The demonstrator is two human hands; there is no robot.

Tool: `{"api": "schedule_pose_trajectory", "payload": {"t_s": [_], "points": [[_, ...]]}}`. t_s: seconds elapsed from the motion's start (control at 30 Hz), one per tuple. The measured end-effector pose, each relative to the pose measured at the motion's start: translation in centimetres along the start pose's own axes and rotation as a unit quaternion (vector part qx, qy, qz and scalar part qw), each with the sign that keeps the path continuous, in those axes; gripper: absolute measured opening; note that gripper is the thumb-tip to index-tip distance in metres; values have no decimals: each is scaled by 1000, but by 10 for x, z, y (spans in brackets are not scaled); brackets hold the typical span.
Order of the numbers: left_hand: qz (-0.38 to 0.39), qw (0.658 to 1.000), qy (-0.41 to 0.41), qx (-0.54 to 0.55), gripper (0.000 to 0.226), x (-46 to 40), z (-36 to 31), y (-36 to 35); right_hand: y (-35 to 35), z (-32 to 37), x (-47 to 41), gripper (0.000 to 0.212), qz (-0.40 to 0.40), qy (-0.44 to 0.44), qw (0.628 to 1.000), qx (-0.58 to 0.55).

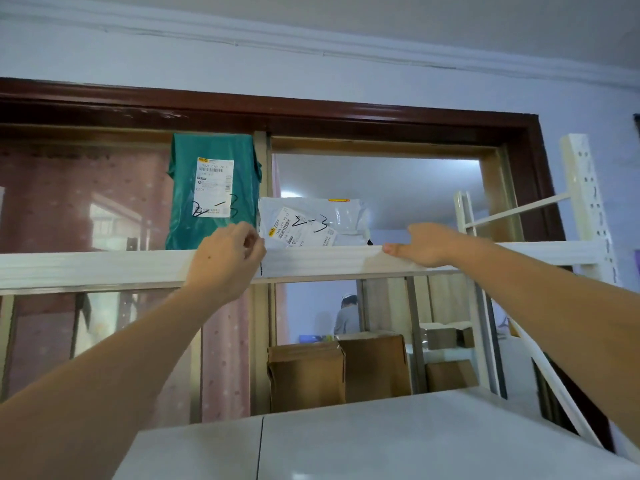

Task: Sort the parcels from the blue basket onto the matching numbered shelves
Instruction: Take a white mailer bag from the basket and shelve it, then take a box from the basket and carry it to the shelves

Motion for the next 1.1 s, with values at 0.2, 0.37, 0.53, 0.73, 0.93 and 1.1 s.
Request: {"api": "schedule_pose_trajectory", "payload": {"t_s": [0.2, 0.37, 0.53, 0.73, 0.93, 1.1], "points": [[37, 992, -66, -98, 35, 82, 17, 28, -27, -3, 51, 90, -27, 15, 1000, 7], [189, 967, 45, -166, 50, 144, 13, 52, -67, 5, 114, 103, 87, 52, 994, -44], [348, 914, 134, -157, 70, 208, -6, 66, -93, 6, 186, 87, 158, 127, 975, -86], [478, 847, 144, -184, 112, 272, -22, 72, -130, -12, 246, 98, 236, 118, 962, -62], [499, 834, 187, -148, 94, 298, -18, 91, -151, -1, 261, 94, 253, 106, 959, -69], [484, 829, 241, -144, 92, 322, 14, 146, -158, 84, 266, 86, 251, 192, 944, -95]]}}
Point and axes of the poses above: each hand's wrist, its own x-axis away from the middle knuckle, its own y-axis out of the back of the hand, z = x × y, the point moved 4 cm from there along -x, towards the middle knuckle, and after that the axes turned 9 degrees about y, right-handed, at the moved point
